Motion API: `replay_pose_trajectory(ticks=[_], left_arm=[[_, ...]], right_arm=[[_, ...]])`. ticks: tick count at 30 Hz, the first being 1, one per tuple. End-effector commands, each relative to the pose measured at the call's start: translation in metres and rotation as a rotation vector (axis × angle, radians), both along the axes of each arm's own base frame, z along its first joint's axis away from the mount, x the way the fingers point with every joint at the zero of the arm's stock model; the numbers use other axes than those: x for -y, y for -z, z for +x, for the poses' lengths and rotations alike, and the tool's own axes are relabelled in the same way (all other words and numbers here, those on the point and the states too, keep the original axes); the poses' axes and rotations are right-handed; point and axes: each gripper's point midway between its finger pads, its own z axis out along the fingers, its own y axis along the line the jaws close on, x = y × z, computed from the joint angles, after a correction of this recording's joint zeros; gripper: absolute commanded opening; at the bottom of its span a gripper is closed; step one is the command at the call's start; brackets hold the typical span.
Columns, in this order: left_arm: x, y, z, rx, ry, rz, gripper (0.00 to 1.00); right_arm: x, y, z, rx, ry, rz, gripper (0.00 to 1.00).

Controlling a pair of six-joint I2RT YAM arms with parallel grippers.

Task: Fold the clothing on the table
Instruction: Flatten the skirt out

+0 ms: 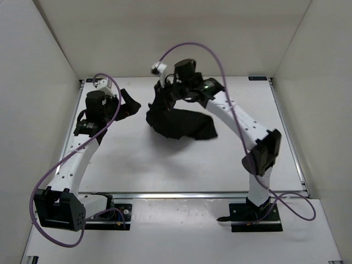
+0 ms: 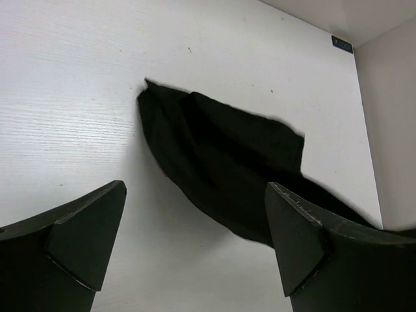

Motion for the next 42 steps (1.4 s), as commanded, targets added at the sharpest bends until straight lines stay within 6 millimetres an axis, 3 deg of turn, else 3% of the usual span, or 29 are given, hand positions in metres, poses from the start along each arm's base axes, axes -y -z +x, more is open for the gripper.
replay_pose_trajectory(ticks=[1,2,3,5,6,7,8,10,12,16,20,23,26,31,34,36,37,38,40,42], left_arm=[[-0.014,-0.018,-0.002,0.036,-0.061,0.025,0.99],[-0.012,-0.024,-0.001,0.047,-0.057,0.024,0.99],[-0.014,-0.028,0.001,0.051,-0.062,0.027,0.99],[-0.011,-0.033,0.004,0.058,-0.059,0.02,0.99],[-0.006,-0.033,0.005,0.06,-0.048,0.02,0.99],[-0.004,-0.035,0.005,0.063,-0.039,0.013,0.99],[0.0,-0.029,0.006,0.051,-0.024,0.011,0.99],[0.008,-0.027,0.008,0.041,-0.001,0.0,0.99],[0.014,-0.022,0.01,0.03,0.017,0.003,0.99],[0.031,-0.012,0.01,0.001,0.067,-0.005,0.99],[0.046,-0.006,0.011,-0.013,0.111,-0.009,0.98],[0.056,0.006,0.01,-0.038,0.143,-0.025,0.99],[0.075,0.013,0.006,-0.051,0.207,-0.048,0.99],[0.112,0.044,-0.004,-0.104,0.312,-0.058,0.98],[0.131,0.069,-0.012,-0.151,0.371,-0.055,0.99],[0.139,0.089,-0.016,-0.197,0.397,-0.06,0.99],[0.147,0.093,-0.019,-0.208,0.427,-0.073,0.99],[0.151,0.103,-0.022,-0.24,0.44,-0.08,0.99],[0.157,0.113,-0.024,-0.263,0.464,-0.084,0.98],[0.162,0.122,-0.024,-0.279,0.478,-0.086,0.98]], right_arm=[[0.052,-0.177,-0.001,0.325,0.066,0.303,0.0],[0.068,-0.197,-0.005,0.333,0.106,0.364,0.0],[0.103,-0.212,0.022,0.394,0.207,0.4,0.0],[0.2,-0.185,0.067,0.357,0.537,0.415,0.0],[0.227,-0.189,0.074,0.41,0.605,0.441,0.0],[0.273,-0.143,0.098,0.313,0.757,0.415,0.0],[0.31,-0.099,0.109,0.209,0.858,0.379,0.0],[0.347,-0.024,0.116,0.046,0.99,0.27,0.0],[0.365,0.055,0.108,-0.067,1.078,0.113,0.0],[0.357,0.133,0.079,-0.222,1.119,-0.003,0.0],[0.34,0.154,0.071,-0.294,1.073,0.002,0.0],[0.331,0.143,0.077,-0.3,1.032,0.052,0.0],[0.315,0.118,0.088,-0.262,0.96,0.134,0.0],[0.268,0.027,0.109,-0.108,0.729,0.292,0.0],[0.263,-0.008,0.109,-0.031,0.699,0.328,0.0],[0.27,-0.014,0.106,-0.004,0.715,0.333,0.0],[0.272,-0.007,0.102,-0.023,0.722,0.326,0.0],[0.29,0.0,0.1,-0.029,0.762,0.327,0.0],[0.305,0.018,0.093,-0.086,0.797,0.325,0.0],[0.314,0.029,0.08,-0.122,0.814,0.328,0.0]])
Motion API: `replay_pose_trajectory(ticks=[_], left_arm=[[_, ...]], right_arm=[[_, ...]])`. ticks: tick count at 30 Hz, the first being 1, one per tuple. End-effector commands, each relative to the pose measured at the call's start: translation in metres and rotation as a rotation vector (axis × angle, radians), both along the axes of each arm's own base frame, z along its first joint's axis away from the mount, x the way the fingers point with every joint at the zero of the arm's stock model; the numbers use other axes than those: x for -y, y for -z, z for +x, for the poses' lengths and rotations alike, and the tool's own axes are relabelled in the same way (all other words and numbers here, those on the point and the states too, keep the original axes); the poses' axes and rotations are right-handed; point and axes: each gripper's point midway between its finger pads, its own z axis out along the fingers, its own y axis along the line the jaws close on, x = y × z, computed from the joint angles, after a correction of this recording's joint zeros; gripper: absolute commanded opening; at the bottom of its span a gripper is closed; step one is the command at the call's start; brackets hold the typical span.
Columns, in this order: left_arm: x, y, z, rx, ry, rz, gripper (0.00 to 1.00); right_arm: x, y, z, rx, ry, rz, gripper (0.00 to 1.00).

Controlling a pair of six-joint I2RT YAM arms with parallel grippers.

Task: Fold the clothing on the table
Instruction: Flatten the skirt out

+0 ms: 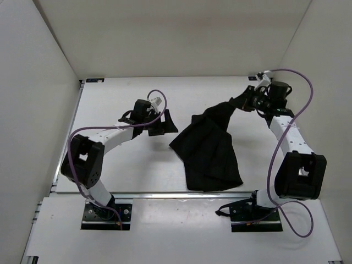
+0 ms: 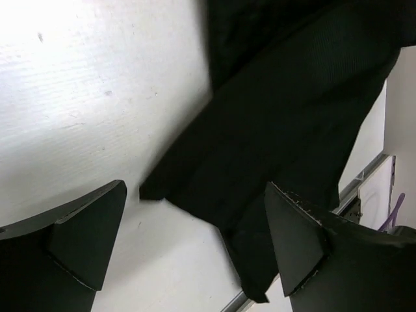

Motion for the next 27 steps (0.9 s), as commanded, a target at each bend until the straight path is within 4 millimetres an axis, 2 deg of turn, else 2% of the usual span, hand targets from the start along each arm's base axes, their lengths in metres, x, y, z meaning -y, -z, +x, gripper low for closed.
replay_pose_trajectory(ticks=[1,3,4,6,7,9,11,13,18,20,21,24,25,26,27], left_arm=[[0.018,-0.009,-0.002,0.019,0.059,-0.078,0.98],[0.026,0.002,-0.001,-0.013,0.077,-0.105,0.96],[0.03,-0.001,0.001,-0.012,0.086,-0.12,0.95],[0.038,0.013,0.003,-0.047,0.109,-0.107,0.93],[0.044,0.009,0.005,-0.037,0.124,-0.11,0.93],[0.05,0.014,0.011,-0.036,0.131,-0.1,0.92],[0.055,0.01,0.017,-0.025,0.139,-0.119,0.93],[0.06,0.015,0.023,-0.032,0.152,-0.132,0.92],[0.055,0.031,0.024,-0.048,0.177,-0.095,0.9],[0.05,0.033,0.024,-0.053,0.178,-0.116,0.85],[0.054,0.036,0.014,-0.075,0.203,-0.132,0.83],[0.062,0.032,0.006,-0.063,0.251,-0.176,0.72],[0.066,0.031,-0.001,-0.065,0.27,-0.18,0.63],[0.07,0.032,-0.006,-0.071,0.283,-0.18,0.59],[0.071,0.035,-0.01,-0.081,0.293,-0.182,0.52]], right_arm=[[0.016,0.007,-0.015,-0.021,0.02,0.026,0.0],[0.018,0.018,-0.023,-0.039,0.033,0.012,0.0],[0.016,0.017,-0.025,-0.04,0.031,0.005,0.0],[0.006,0.018,-0.026,-0.053,-0.005,0.008,0.0],[-0.001,0.015,-0.026,-0.05,-0.031,0.009,0.0],[-0.021,0.004,-0.019,-0.025,-0.088,0.003,0.0],[-0.027,-0.003,-0.011,-0.017,-0.098,-0.008,0.0],[-0.045,-0.006,-0.007,-0.017,-0.135,-0.022,0.0],[-0.042,-0.009,0.002,-0.013,-0.123,-0.035,0.0],[-0.039,-0.005,0.003,-0.018,-0.119,-0.036,0.0],[-0.036,-0.012,0.004,-0.005,-0.115,-0.029,0.0],[-0.029,-0.008,0.005,-0.015,-0.108,-0.024,0.0],[-0.03,-0.006,0.004,-0.028,-0.109,-0.015,0.01],[-0.03,-0.001,0.005,-0.041,-0.107,-0.019,0.0],[-0.03,-0.007,0.007,-0.024,-0.109,-0.019,0.0]])
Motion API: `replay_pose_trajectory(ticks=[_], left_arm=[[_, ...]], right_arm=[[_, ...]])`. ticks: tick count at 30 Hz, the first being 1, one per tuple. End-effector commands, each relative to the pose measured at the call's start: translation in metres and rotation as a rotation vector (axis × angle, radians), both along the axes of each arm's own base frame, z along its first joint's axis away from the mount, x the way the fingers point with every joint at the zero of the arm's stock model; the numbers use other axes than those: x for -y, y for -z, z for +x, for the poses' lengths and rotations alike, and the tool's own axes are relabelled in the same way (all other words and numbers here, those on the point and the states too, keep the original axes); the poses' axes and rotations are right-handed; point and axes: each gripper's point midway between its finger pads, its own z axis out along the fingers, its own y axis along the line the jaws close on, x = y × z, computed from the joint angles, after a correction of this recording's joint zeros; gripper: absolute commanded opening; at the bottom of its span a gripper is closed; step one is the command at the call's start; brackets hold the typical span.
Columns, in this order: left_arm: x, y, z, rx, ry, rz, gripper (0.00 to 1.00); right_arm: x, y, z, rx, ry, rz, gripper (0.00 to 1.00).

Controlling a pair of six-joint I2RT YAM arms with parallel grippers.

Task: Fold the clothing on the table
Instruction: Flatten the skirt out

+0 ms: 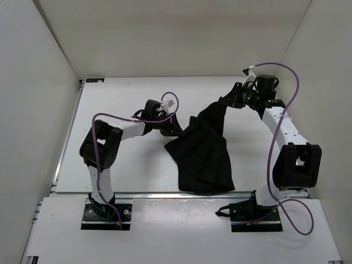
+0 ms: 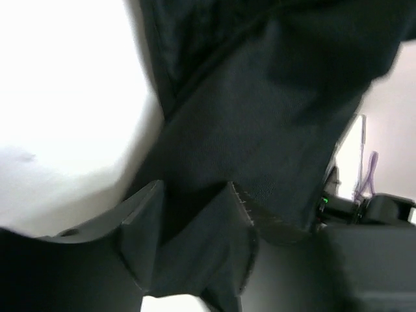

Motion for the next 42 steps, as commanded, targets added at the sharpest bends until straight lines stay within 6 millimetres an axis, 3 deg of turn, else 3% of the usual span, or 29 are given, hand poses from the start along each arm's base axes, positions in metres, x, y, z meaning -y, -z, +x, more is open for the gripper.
replay_pose_trajectory(ticks=[1,6,7,10,12,14,17,18,19,20,22,23,24,25,26,28,31,35,36,37,38,41,42], left_arm=[[0.017,-0.009,-0.023,0.01,0.097,-0.066,0.48],[0.028,-0.017,-0.036,0.012,0.13,-0.098,0.04],[0.03,-0.018,-0.038,0.013,0.135,-0.085,0.0],[0.037,-0.044,-0.03,0.091,0.151,-0.071,0.0],[0.046,-0.073,-0.026,0.159,0.171,-0.087,0.0],[0.068,-0.12,-0.024,0.201,0.21,-0.176,0.0],[0.119,-0.196,-0.054,0.269,0.349,-0.36,0.0],[0.134,-0.202,-0.071,0.284,0.399,-0.366,0.02],[0.145,-0.208,-0.082,0.286,0.408,-0.34,0.24],[0.145,-0.205,-0.08,0.308,0.385,-0.3,0.38],[0.123,-0.203,-0.073,0.335,0.312,-0.265,0.91],[0.112,-0.184,-0.069,0.299,0.268,-0.248,0.99],[0.086,-0.173,-0.062,0.258,0.201,-0.234,0.98],[0.067,-0.179,-0.04,0.3,0.12,-0.245,0.99],[0.051,-0.16,-0.033,0.292,0.069,-0.207,0.98],[0.016,-0.139,-0.001,0.308,-0.059,-0.123,0.99],[-0.008,-0.103,0.03,0.314,-0.145,0.027,0.99],[-0.012,-0.058,0.075,0.257,-0.222,0.117,0.98],[-0.005,-0.067,0.086,0.273,-0.219,0.089,0.98],[0.002,-0.06,0.097,0.252,-0.215,0.076,0.97],[0.004,-0.043,0.105,0.227,-0.217,0.089,0.96],[0.026,-0.039,0.126,0.238,-0.201,0.063,0.95],[0.031,-0.031,0.13,0.227,-0.194,0.063,0.94]], right_arm=[[0.0,-0.014,0.007,0.044,-0.015,0.008,0.0],[0.0,-0.01,0.012,0.046,-0.015,0.001,0.0],[-0.002,-0.012,0.012,0.052,-0.021,0.004,0.0],[-0.004,-0.01,0.013,0.056,-0.024,-0.005,0.0],[-0.002,-0.013,0.016,0.066,-0.018,-0.009,0.0],[0.002,-0.017,0.019,0.07,-0.01,-0.01,0.0],[0.021,-0.011,0.028,0.054,0.02,-0.017,0.0],[0.027,-0.01,0.03,0.047,0.028,-0.014,0.0],[0.029,-0.004,0.031,0.025,0.032,-0.019,0.0],[0.035,-0.004,0.032,0.013,0.038,-0.021,0.0],[0.041,-0.008,0.037,0.036,0.04,-0.057,0.0],[0.043,-0.006,0.035,0.026,0.04,-0.064,0.0],[0.049,-0.006,0.04,0.032,0.057,-0.081,0.0],[0.047,-0.011,0.038,0.041,0.053,-0.089,0.0],[0.053,-0.009,0.041,0.036,0.063,-0.087,0.0],[0.05,-0.013,0.038,0.043,0.039,-0.068,0.0],[0.043,-0.017,0.033,0.052,-0.008,-0.051,0.0],[0.033,-0.01,0.024,0.038,-0.074,-0.034,0.0],[0.028,-0.012,0.022,0.034,-0.088,-0.025,0.0],[0.024,-0.006,0.018,0.024,-0.111,-0.025,0.0],[0.016,-0.01,0.014,0.034,-0.147,-0.017,0.0],[-0.01,-0.009,0.002,0.025,-0.244,-0.007,0.0],[-0.031,-0.008,-0.007,0.019,-0.303,-0.019,0.0]])
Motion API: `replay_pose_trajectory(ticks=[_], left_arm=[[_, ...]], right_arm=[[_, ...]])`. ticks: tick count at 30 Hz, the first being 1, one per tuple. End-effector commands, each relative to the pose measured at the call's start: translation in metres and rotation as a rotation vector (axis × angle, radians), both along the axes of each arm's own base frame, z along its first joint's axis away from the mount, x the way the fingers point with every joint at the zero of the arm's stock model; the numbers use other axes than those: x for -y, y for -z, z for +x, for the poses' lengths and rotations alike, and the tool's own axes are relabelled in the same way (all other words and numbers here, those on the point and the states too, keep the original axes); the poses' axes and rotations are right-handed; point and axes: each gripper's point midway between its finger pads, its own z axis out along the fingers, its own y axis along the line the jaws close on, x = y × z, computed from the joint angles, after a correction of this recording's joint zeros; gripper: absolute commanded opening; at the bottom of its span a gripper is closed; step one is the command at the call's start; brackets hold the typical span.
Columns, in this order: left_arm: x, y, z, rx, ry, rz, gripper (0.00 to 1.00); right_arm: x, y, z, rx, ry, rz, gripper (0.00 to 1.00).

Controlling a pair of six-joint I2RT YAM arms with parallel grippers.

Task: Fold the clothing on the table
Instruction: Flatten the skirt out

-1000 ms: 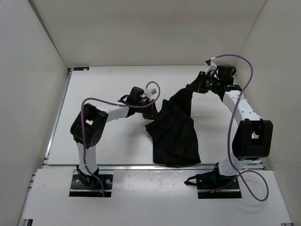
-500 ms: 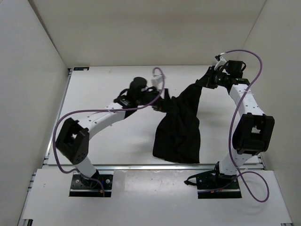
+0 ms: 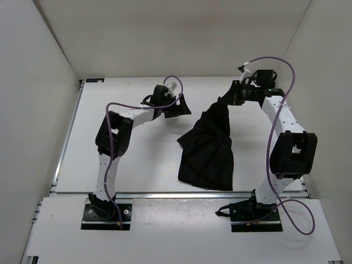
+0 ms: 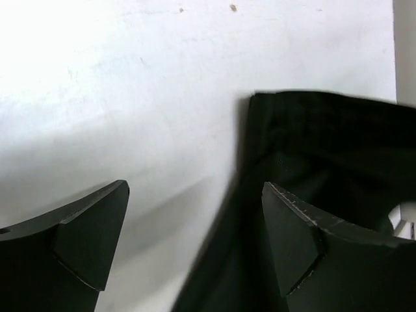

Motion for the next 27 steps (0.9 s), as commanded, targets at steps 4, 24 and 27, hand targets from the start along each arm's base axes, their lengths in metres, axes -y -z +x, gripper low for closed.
replay_pose_trajectory(ticks=[4,24,27], left_arm=[[0.021,-0.007,0.03,0.018,0.005,-0.075,0.9],[-0.025,0.004,0.008,-0.017,-0.009,-0.12,0.88],[-0.044,0.005,0.001,-0.012,-0.038,-0.113,0.88]], right_arm=[[-0.093,-0.011,-0.034,0.067,-0.29,-0.079,0.0],[-0.073,-0.014,-0.038,0.003,-0.232,-0.046,0.0],[-0.08,-0.013,-0.038,0.007,-0.247,-0.048,0.0]])
